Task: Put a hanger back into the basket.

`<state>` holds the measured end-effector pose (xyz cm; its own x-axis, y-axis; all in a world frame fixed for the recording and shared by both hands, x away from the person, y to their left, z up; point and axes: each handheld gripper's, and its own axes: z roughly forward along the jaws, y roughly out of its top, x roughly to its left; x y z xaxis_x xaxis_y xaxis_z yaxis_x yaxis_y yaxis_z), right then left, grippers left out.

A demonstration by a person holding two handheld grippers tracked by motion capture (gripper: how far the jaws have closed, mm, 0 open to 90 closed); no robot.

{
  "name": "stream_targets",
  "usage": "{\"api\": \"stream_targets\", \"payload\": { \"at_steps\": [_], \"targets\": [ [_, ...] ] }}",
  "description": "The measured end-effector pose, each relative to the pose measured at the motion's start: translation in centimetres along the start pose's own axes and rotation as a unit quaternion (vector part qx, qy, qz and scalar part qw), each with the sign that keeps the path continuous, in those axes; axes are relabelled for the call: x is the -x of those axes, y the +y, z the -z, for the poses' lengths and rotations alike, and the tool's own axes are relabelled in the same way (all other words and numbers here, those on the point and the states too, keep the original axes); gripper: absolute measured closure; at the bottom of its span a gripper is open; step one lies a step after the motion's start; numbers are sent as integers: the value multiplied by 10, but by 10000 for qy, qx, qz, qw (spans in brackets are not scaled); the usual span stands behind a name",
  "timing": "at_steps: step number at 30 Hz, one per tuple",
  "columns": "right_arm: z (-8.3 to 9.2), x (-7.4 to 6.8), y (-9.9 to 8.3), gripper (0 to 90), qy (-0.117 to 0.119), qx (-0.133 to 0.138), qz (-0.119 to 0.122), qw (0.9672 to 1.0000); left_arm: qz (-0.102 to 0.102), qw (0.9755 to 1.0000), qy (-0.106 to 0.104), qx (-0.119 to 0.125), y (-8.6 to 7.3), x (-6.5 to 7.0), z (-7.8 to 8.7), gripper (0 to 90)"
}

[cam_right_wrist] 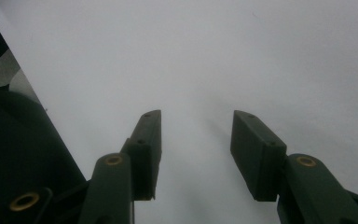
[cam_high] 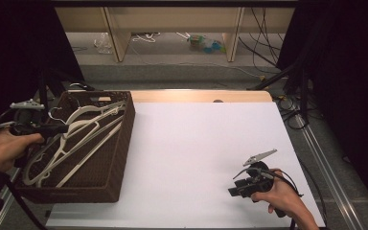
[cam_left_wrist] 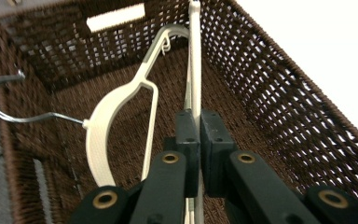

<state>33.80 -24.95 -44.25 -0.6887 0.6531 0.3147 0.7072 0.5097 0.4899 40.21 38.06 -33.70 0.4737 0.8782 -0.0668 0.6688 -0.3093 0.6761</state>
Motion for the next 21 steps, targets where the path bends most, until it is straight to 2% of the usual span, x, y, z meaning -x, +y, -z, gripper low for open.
{"api": "stream_targets", "payload": {
  "at_steps": [4,10,15,18,20,21],
  "targets": [
    [0,0,0,542,-34,-7,-31,10000,53,10000,-21,-40,-4,-4,-2,868],
    [0,0,0,528,-36,10,-31,10000,272,9995,76,-125,-14,-13,-8,860],
    [0,1,0,489,-55,49,-66,10000,532,9981,252,-174,-22,-22,-17,848],
    [1,2,1,461,-91,68,-77,9999,613,9973,301,-274,-26,-24,-23,843],
    [1,2,1,455,-114,113,-48,9999,591,9970,346,-356,-29,-25,-26,841],
    [1,2,1,450,-121,134,-45,9998,684,9964,346,-373,-31,-26,-28,840]
  ]
}}
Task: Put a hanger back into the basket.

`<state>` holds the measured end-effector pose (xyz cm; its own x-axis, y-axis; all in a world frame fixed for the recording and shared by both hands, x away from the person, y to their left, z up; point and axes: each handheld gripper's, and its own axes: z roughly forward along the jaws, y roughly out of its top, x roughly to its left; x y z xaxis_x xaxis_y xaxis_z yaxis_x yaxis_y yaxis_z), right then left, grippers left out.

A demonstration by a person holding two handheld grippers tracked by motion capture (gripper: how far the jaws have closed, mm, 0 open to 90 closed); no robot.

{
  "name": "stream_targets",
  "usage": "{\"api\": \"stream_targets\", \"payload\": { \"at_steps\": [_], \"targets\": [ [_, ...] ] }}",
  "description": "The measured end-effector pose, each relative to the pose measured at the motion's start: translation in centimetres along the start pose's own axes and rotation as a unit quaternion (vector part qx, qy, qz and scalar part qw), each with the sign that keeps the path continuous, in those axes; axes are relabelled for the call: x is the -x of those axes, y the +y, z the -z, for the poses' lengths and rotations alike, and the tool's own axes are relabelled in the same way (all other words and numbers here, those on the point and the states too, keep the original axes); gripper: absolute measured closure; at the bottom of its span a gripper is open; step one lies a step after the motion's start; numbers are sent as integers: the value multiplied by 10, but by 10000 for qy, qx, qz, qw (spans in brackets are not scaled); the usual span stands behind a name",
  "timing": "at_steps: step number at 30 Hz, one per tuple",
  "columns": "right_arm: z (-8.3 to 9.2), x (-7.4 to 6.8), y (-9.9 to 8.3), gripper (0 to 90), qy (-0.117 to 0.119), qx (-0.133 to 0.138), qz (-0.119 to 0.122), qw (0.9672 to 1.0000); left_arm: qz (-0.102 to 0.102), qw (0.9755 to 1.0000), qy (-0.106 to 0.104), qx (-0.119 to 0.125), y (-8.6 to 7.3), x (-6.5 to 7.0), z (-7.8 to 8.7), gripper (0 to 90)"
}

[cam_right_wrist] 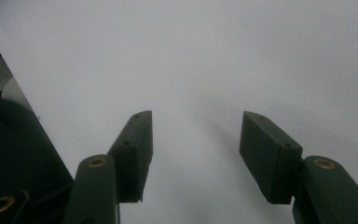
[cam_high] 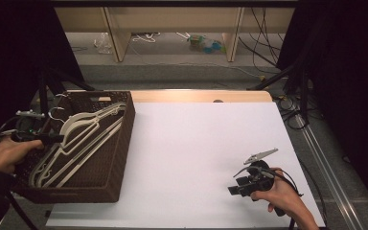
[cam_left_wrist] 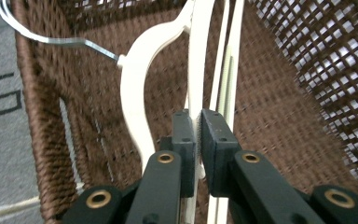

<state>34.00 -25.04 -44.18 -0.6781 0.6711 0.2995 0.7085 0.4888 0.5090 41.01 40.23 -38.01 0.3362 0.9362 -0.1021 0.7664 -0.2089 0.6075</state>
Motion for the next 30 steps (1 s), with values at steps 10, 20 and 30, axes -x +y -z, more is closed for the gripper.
{"api": "stream_targets", "payload": {
  "at_steps": [10,20,30],
  "targets": [
    [3,0,1,423,-88,190,85,9997,111,9991,191,-362,-5,-11,-12,811],
    [4,0,2,419,-112,197,98,9997,248,9983,516,-134,-4,-6,-3,557],
    [10,-1,3,395,-293,518,-146,9981,244,9966,295,736,-7,22,26,423]
  ]
}}
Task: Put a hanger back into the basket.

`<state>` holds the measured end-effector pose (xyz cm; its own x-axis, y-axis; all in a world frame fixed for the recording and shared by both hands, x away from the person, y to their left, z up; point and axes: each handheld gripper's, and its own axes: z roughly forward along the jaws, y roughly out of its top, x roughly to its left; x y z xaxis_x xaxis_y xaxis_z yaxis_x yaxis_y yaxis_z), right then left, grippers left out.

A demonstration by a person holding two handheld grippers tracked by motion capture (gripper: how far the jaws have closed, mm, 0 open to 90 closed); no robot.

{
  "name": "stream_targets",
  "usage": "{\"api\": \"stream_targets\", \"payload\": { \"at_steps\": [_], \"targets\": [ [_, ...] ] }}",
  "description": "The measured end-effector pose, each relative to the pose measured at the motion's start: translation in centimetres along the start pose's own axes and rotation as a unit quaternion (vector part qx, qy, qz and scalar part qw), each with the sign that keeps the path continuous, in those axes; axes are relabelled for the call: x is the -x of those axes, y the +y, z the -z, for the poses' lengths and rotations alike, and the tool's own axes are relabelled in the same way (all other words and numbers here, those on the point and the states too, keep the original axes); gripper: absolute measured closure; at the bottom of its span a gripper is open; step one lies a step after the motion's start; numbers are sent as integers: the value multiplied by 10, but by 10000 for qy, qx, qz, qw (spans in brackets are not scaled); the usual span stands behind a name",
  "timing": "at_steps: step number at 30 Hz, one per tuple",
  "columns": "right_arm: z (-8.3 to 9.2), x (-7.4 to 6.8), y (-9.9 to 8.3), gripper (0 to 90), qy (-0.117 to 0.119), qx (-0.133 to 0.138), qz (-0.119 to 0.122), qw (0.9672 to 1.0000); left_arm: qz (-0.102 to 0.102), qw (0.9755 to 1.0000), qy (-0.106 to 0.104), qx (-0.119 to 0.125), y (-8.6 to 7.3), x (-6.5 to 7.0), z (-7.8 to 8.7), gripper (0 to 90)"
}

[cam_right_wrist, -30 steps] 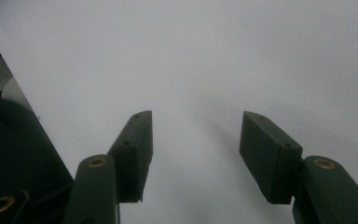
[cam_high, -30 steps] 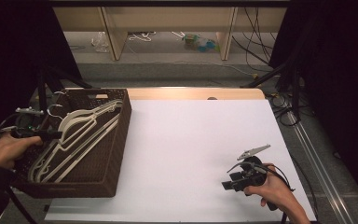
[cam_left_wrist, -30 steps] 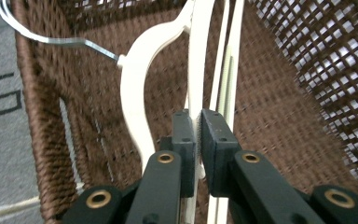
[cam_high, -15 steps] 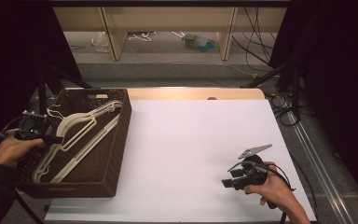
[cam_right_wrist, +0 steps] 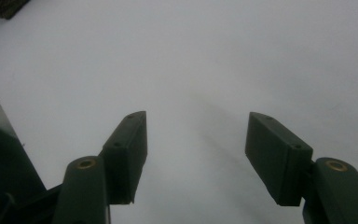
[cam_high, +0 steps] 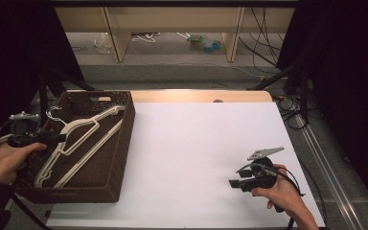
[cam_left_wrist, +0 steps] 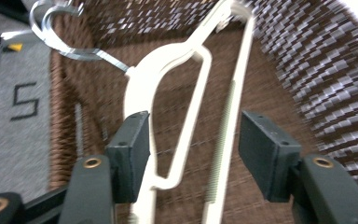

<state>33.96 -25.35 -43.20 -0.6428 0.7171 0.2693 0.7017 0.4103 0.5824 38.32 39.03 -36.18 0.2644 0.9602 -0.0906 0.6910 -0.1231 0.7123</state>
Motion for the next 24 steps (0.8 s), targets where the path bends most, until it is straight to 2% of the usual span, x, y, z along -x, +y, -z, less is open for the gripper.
{"api": "stream_targets", "payload": {
  "at_steps": [1,2,3,5,6,9,10,11,13,15,16,18,20,21,22,23,24],
  "targets": [
    [0,2,1,394,-64,143,148,9998,-10,9999,-8,117,0,4,3,414],
    [0,2,1,393,-89,206,138,9997,-89,9996,-39,272,2,10,10,413],
    [2,2,2,391,-118,212,122,9996,26,9989,-143,456,3,15,13,413],
    [3,3,2,385,-184,354,119,9991,107,9966,-376,726,5,27,22,405],
    [4,3,2,382,-195,388,77,9990,133,9947,-448,920,6,36,27,399],
    [8,3,4,377,-297,639,90,9975,-76,9906,-554,1249,7,58,35,381],
    [10,3,4,374,-330,641,87,9974,-97,9886,-650,1352,6,67,37,376],
    [10,3,4,375,-364,817,129,9959,-180,9851,-806,1506,6,77,37,366],
    [14,4,4,374,-323,825,175,9959,-335,9823,-974,1568,4,95,38,351],
    [16,3,4,370,-390,912,134,9950,-434,9791,-1109,1651,2,109,37,339],
    [18,2,4,366,-441,902,110,9949,-480,9770,-1214,1685,1,117,36,334],
    [17,3,4,363,-412,1063,133,9934,-527,9728,-1363,1796,-2,132,34,321],
    [19,3,4,352,-432,1130,98,9926,-614,9708,-1408,1844,-6,144,31,309],
    [19,3,4,347,-456,1197,158,9916,-710,9678,-1437,1940,-8,150,28,301],
    [19,3,4,339,-474,1283,177,9904,-765,9672,-1436,1952,-10,157,26,288],
    [19,3,4,328,-505,1335,196,9896,-824,9656,-1461,1989,-13,164,23,284],
    [19,3,3,318,-488,1417,200,9885,-874,9653,-1486,1963,-15,170,21,281]
  ]
}}
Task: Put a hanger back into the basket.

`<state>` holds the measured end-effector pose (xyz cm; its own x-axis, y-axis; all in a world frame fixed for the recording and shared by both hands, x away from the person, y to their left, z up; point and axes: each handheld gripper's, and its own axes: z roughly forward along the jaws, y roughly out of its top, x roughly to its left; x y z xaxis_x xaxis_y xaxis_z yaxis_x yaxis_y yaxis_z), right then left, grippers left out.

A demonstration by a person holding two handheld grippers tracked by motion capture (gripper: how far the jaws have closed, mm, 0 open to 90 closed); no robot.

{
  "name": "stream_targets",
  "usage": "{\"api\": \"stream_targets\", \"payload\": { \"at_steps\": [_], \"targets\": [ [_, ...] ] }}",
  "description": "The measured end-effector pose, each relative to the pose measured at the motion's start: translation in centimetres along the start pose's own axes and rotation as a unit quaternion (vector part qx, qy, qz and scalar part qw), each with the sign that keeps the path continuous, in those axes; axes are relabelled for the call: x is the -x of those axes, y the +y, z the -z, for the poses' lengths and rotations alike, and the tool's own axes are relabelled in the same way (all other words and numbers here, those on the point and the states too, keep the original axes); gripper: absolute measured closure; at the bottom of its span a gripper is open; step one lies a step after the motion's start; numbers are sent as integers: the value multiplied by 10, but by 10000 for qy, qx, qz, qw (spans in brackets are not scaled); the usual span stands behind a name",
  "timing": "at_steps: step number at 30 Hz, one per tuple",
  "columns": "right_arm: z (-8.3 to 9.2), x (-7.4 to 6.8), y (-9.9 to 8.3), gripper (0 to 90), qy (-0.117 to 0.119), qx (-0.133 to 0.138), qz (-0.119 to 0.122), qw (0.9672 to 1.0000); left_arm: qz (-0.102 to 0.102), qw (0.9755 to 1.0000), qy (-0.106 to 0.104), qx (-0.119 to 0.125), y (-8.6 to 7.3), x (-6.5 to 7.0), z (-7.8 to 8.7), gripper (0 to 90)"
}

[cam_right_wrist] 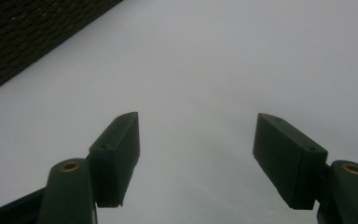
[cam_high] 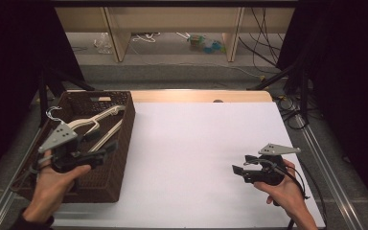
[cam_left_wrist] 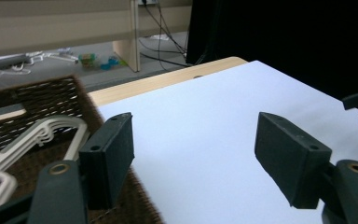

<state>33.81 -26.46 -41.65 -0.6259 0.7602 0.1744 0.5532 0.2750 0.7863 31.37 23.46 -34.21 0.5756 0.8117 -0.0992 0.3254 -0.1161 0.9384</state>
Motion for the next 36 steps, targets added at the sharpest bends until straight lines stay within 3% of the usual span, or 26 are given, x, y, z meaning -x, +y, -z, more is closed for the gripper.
{"api": "stream_targets", "payload": {
  "at_steps": [3,4,7,10,11,12,14,15,18,21,23,24,26,27,31,32,36],
  "targets": [
    [2,-1,0,303,-117,55,39,9999,-30,9998,-157,-116,-6,13,-9,260],
    [0,-1,0,300,-26,197,21,9998,-71,9995,-259,-133,-8,18,-12,259],
    [1,-4,0,287,52,226,-32,9997,-161,9991,-275,-263,-17,32,-17,254],
    [1,-6,0,285,-10,239,52,9997,83,9977,-354,-579,-31,47,-18,236],
    [1,-7,-1,283,21,241,46,9997,80,9968,-416,-683,-34,50,-18,237],
    [0,-7,-2,283,29,260,52,9996,57,9966,-396,-716,-37,52,-17,237],
    [1,-9,-2,283,31,190,0,9998,-278,9970,-185,-705,-44,60,-13,236],
    [2,-10,-3,283,28,217,-9,9998,-310,9971,-129,-687,-51,64,-10,234],
    [3,-11,-4,283,28,256,27,9997,335,9963,-409,-683,-67,68,-5,231],
    [5,-14,-7,283,35,236,31,9997,510,9962,-470,-523,-84,71,-5,232],
    [8,-16,-9,283,-10,245,37,9997,684,9940,-593,-606,-92,71,-8,229],
    [10,-17,-10,283,-10,285,29,9996,583,9948,-583,-606,-94,72,-10,228],
    [14,-19,-12,282,-21,323,39,9995,138,9970,-532,-547,-94,74,-12,227],
    [16,-20,-15,281,-29,369,38,9993,92,9977,-454,-499,-93,75,-11,227],
    [23,-22,-24,249,-39,513,-56,9987,13,9986,-432,-310,-91,69,-9,216],
    [24,-22,-26,249,-49,531,-44,9986,106,9988,-407,-269,-92,68,-9,215],
    [30,-26,-36,224,-61,736,3,9973,94,9991,-393,-157,-91,58,-8,205]
  ]
}}
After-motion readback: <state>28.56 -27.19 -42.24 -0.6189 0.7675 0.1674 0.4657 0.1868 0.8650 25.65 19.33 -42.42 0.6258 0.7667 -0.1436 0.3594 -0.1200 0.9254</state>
